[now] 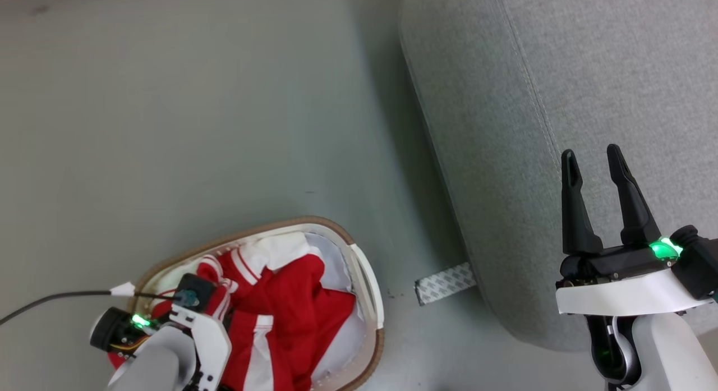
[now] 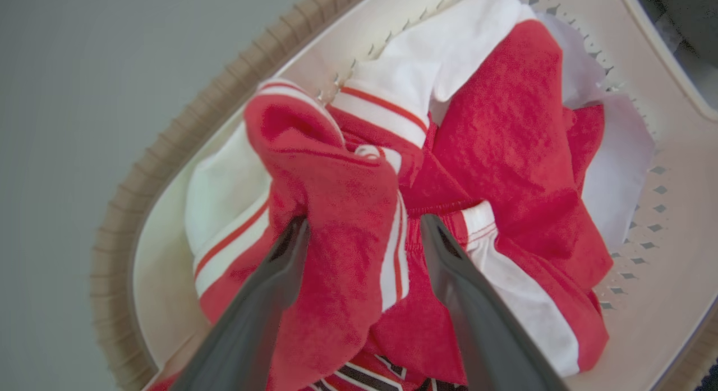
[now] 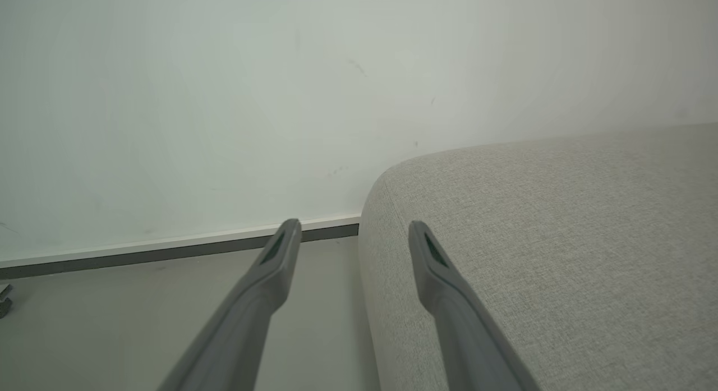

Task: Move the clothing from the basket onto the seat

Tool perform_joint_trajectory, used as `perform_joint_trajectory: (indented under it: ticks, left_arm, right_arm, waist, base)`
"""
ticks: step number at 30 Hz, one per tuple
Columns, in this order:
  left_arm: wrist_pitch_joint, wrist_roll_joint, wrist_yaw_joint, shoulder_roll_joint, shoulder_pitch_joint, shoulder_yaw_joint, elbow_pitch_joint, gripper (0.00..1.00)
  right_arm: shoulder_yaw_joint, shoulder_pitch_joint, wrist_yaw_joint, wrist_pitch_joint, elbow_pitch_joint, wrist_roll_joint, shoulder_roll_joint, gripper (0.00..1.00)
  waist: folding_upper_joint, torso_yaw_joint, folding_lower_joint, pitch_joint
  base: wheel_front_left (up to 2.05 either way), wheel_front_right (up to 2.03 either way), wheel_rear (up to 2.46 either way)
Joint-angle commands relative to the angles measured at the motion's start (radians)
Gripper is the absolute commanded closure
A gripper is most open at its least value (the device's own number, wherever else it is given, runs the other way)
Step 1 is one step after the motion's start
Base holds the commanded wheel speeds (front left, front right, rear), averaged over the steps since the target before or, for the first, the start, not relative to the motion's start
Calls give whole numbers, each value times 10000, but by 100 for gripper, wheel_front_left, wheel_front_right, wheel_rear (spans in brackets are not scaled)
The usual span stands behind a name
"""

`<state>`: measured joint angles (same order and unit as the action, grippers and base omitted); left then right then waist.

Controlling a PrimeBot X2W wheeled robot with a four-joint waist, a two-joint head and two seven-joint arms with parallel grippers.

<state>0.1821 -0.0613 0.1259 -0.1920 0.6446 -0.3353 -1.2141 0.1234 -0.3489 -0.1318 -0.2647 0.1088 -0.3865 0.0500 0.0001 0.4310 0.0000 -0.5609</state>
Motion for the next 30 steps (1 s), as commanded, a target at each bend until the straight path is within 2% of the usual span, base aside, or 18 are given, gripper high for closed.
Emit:
perform_joint_trajectory:
  ticks: [1,9,17,18,19,20,21,30]
  left_arm:
    - [-206,-155,-6,-125,216,-88,-192,0]
    - [-1130,-319,-49,-446,670,-411,-589,0]
    - [-1492,-390,22,-359,786,-892,-677,0]
    - [-1531,-351,29,-350,788,-920,-689,38]
    - [-1555,-314,28,-335,780,-945,-697,59]
    - [-1555,-281,28,-315,773,-972,-701,96]
    - [-1542,-247,33,-290,764,-994,-703,100]
    - [-1300,69,43,-4,527,-1046,-730,100]
  right_arm:
    - [73,-167,21,4,-18,-188,8,0]
    - [422,-431,21,4,-62,-708,6,0]
    - [461,-400,21,4,-25,-852,7,0]
    - [459,-405,21,4,-6,-855,7,0]
    - [467,-415,21,4,9,-852,7,0]
    - [483,-428,21,4,16,-847,7,0]
    - [504,-452,21,5,27,-838,7,0]
    - [465,-464,21,5,109,-584,8,0]
  waist:
    - [-1,361,0,-446]
    - [-1,944,0,-1288]
    - [-1,1163,0,-1535]
    - [-1,1164,0,-1531]
    - [-1,1167,0,-1519]
    - [-1,1170,0,-1500]
    - [-1,1177,0,-1474]
    - [-1,962,0,-936]
  base:
    - [0,0,0]
    - [0,0,0]
    - [0,0,0]
    - [0,0,0]
    - [0,0,0]
    - [0,0,0]
    - [0,0,0]
    - [0,0,0]
